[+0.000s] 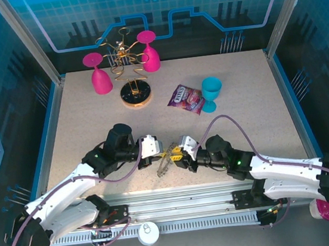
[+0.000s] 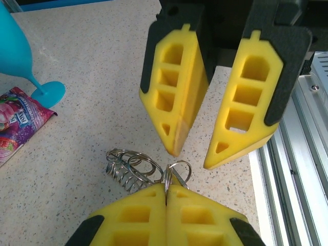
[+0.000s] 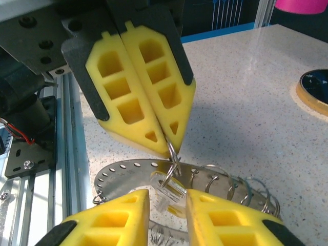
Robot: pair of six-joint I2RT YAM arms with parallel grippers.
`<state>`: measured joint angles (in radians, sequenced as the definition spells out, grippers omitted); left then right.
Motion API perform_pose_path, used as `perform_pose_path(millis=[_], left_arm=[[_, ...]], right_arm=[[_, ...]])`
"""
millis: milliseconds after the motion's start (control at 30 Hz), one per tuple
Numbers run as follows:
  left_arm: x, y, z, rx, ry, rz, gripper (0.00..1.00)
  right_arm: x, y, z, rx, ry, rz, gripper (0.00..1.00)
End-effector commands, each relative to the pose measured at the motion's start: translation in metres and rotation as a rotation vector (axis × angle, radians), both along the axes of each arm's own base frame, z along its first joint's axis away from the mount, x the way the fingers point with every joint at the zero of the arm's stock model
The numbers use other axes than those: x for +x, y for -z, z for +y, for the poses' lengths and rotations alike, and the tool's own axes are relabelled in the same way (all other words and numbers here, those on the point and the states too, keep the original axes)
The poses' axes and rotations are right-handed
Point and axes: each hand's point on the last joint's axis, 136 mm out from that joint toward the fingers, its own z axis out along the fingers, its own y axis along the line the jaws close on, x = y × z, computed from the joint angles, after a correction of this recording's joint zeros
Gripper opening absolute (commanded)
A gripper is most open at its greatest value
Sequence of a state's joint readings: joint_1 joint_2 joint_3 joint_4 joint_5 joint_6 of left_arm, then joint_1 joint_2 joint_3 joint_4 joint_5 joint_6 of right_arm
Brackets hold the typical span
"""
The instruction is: Put the keys on the keyring
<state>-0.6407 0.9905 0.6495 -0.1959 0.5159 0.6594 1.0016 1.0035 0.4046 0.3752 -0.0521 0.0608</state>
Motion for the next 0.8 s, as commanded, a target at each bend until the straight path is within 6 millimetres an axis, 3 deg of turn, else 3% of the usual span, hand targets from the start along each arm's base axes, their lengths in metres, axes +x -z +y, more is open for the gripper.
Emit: perform_pose_path(millis=[0,500,767], left_arm=[[-0.001,-0.010,-0.003,-0.034,0.013,-0.038,0.00],[0.000,-0.008,-0.003,-0.028,0.007,-0.045,0.00],[0.000,-0.008,-0.002,-0.027,0.005,-0.047,0.00]], right_arm=[[0.002,-0.012,0.008,0.031,-0.002,-0.014,0.22],[0.000,-0.025,0.013,0.085,-0.020,-0.021,0.28],[0.005,-0.029,0.017,0.093,-0.007,-0.023,0.18]])
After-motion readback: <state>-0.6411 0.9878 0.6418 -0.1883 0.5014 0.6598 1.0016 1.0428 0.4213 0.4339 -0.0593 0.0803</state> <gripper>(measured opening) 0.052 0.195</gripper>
